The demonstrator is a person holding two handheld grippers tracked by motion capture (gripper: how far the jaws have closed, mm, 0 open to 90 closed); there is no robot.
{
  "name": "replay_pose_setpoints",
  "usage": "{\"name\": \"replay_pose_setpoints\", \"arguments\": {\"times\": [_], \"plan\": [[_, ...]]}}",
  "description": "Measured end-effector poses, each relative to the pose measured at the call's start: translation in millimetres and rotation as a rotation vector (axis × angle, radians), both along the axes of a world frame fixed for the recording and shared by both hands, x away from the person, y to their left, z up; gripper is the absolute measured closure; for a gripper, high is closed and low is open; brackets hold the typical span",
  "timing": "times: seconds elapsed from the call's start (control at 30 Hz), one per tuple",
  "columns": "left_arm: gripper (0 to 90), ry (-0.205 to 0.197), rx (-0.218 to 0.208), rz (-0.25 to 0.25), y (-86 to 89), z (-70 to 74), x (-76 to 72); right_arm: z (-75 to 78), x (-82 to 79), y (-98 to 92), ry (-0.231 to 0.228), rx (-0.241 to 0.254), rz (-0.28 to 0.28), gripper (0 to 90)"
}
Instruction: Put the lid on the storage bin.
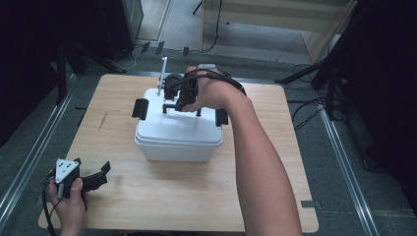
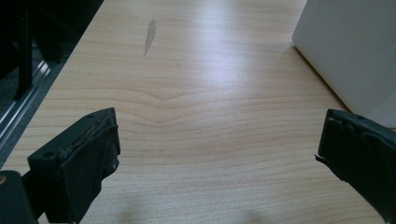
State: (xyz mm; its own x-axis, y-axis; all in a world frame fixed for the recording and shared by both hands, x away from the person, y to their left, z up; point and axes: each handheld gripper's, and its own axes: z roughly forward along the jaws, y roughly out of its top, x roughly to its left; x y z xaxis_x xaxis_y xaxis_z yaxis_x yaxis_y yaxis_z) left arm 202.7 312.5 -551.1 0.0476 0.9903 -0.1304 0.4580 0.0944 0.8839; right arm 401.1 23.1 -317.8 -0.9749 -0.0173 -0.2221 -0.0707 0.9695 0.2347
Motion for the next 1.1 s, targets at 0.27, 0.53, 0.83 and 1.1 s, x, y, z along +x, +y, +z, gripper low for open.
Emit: {"name": "replay_pose_setpoints", "arguments": {"times": [0.27, 0.53, 0.83, 1.1], "plan": [[0.0, -0.001, -0.004, -0.002, 0.5, 0.0, 0.2, -10.0, 3.1, 13.9, 0.009, -0.017, 0.007, 85.7], [0.0, 0.0, 0.002, -0.005, 0.3, 0.2, 0.4, -19.0, 5.4, 17.0, 0.014, -0.033, 0.008, 85.8], [0.0, 0.0, -0.009, -0.004, 0.9, 0.1, 1.3, -24.3, 4.1, 18.9, 0.012, -0.027, 0.0, 85.5], [0.0, 0.004, -0.021, -0.003, 2.4, 0.0, 1.7, -29.3, -7.5, 16.5, 0.027, -0.026, 0.063, 38.0]]}}
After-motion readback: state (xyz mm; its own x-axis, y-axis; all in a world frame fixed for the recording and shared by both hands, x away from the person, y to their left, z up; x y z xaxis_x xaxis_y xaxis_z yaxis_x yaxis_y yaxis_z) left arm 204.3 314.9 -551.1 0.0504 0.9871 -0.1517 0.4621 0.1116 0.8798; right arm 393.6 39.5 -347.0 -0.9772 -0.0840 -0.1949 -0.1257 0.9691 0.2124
